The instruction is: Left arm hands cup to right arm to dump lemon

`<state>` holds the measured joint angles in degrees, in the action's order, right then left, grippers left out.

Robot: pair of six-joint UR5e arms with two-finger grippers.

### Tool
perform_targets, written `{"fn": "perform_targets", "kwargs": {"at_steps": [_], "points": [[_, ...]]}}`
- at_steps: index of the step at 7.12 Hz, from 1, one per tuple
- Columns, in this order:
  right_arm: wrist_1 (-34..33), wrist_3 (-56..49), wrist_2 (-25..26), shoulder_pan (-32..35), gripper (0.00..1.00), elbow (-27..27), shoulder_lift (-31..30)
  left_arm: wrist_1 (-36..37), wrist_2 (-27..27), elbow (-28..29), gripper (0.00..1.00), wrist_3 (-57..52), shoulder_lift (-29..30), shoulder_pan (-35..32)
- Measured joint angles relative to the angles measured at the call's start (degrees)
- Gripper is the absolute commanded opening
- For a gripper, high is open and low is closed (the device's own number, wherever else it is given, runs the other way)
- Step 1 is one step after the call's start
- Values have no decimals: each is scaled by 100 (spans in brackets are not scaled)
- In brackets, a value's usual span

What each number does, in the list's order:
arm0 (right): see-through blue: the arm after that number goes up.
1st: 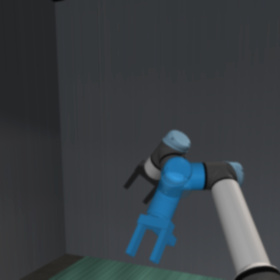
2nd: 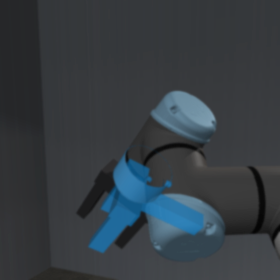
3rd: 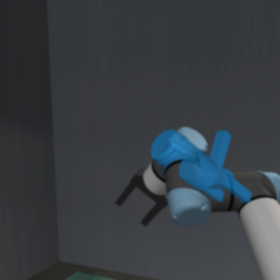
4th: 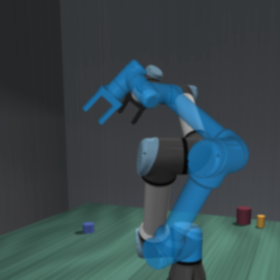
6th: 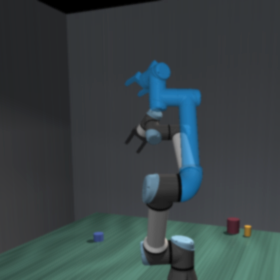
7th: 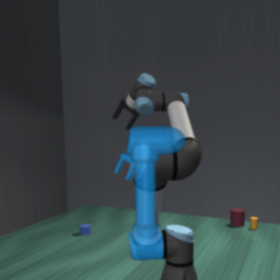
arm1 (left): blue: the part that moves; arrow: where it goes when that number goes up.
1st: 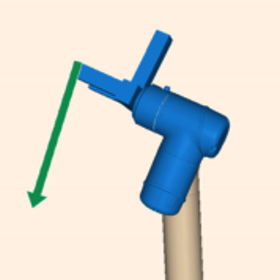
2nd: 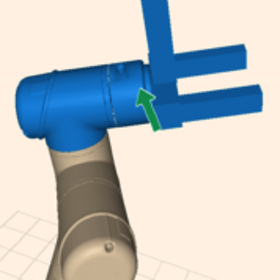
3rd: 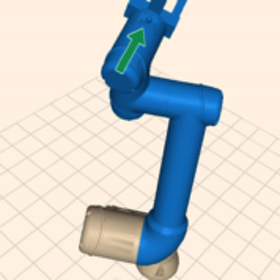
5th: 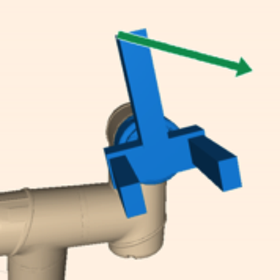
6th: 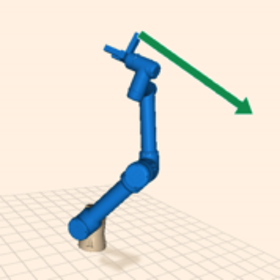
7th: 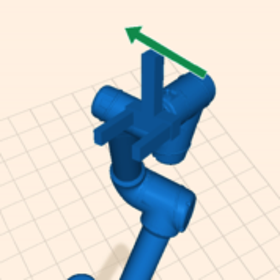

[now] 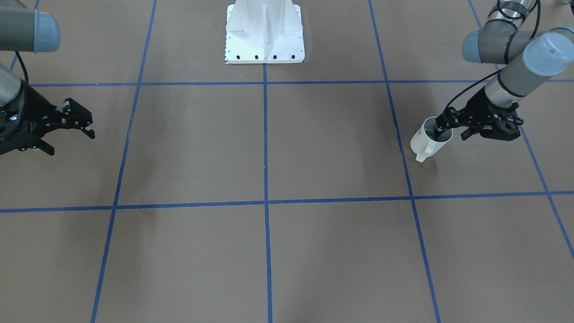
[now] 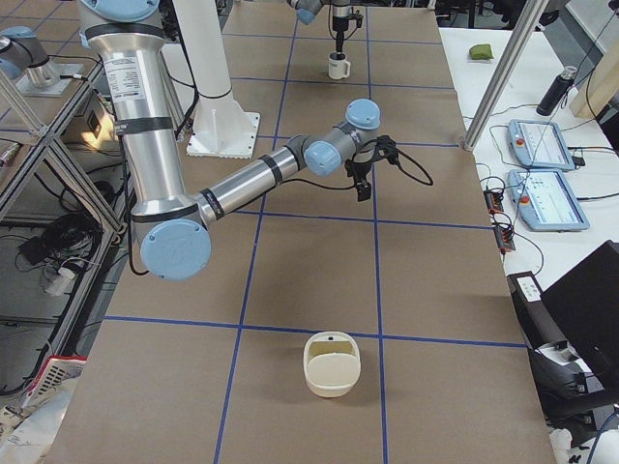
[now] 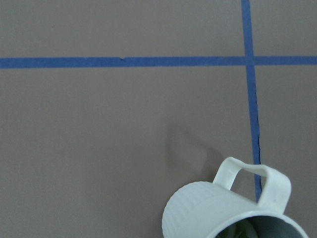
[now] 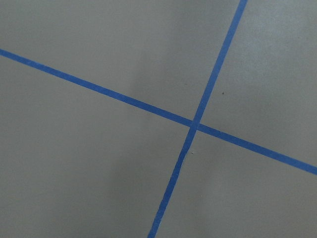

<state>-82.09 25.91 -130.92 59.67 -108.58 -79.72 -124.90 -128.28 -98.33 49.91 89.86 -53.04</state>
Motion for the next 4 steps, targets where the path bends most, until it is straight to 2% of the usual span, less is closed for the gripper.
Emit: {"fn": "perform_targets", "kwargs": {"at_steps": [4], "points": [[40,0,5,-11,99,11,29,9,8,-227,0,-4,-57,26]]}}
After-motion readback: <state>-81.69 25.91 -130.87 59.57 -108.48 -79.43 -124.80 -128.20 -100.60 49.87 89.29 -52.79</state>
